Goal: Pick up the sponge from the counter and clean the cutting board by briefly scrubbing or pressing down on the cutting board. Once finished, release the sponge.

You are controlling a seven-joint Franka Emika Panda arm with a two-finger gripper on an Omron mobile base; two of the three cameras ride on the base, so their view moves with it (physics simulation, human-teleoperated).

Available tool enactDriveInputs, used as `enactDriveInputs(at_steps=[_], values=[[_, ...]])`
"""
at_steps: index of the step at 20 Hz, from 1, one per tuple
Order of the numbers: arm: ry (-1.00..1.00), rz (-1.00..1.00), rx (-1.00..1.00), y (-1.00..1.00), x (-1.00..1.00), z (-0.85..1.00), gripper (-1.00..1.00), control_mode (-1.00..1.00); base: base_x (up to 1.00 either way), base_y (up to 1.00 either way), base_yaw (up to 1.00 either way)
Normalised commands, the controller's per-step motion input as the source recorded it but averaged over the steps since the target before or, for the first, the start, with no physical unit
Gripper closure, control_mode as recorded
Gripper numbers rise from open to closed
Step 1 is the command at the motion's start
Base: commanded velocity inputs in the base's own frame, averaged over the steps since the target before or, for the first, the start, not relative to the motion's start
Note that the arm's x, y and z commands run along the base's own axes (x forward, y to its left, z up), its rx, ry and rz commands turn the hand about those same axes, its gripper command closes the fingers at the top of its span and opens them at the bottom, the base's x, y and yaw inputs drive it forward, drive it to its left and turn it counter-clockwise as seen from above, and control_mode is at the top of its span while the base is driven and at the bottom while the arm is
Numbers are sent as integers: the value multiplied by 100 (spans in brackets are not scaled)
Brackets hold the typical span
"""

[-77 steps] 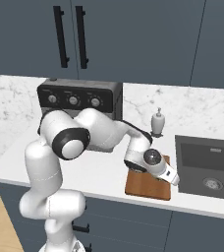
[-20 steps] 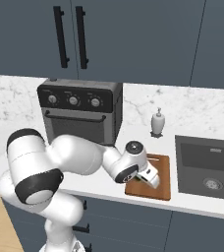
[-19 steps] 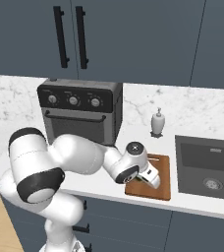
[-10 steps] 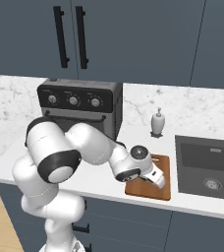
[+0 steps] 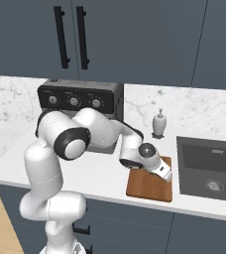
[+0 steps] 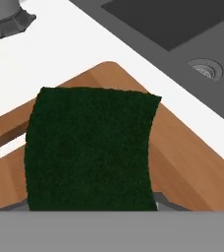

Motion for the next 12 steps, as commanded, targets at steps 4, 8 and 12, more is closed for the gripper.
enactDriveInputs(at_steps=[4,8,12], values=[[-14,0,0,-1,14,-3,100,-100,0,0,0],[-13,0,0,0,-10,-14,100,-100,0,0,0],[-1,0,0,0,-37,-1,100,-100,0,0,0]])
